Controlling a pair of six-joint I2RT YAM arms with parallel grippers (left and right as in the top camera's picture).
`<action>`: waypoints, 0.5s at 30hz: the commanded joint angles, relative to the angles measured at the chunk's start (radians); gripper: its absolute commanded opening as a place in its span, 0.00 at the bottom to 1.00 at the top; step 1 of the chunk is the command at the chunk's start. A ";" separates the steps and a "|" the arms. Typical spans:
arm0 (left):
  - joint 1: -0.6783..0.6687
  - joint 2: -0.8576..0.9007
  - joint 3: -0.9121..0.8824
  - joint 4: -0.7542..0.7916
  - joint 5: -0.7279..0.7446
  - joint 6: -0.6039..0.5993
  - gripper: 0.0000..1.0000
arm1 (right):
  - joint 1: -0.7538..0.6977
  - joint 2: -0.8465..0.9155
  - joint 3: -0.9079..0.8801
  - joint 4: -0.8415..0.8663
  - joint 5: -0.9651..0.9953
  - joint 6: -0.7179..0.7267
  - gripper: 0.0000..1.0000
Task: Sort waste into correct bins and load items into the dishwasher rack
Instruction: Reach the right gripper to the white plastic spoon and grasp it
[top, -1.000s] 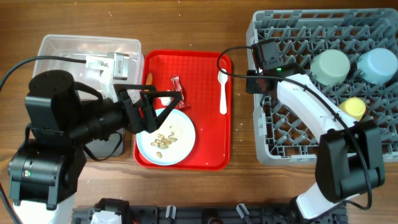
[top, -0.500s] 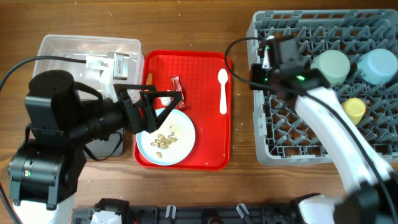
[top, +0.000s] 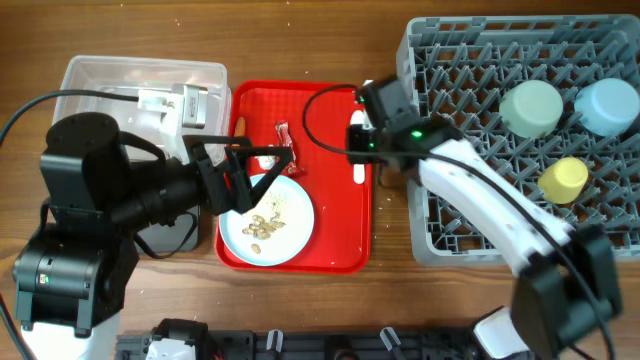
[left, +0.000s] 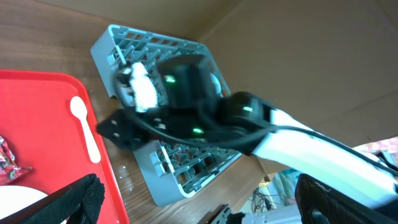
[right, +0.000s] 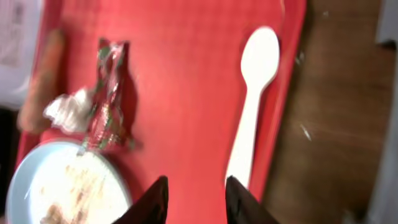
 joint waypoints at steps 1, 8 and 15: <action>-0.005 -0.001 0.011 0.003 0.016 0.020 1.00 | 0.001 0.111 -0.002 0.100 0.092 0.033 0.27; -0.005 -0.001 0.011 0.003 0.016 0.020 1.00 | 0.001 0.261 -0.002 0.151 0.146 0.022 0.28; -0.005 -0.001 0.011 0.003 0.016 0.020 1.00 | 0.001 0.314 -0.002 0.137 0.147 0.022 0.27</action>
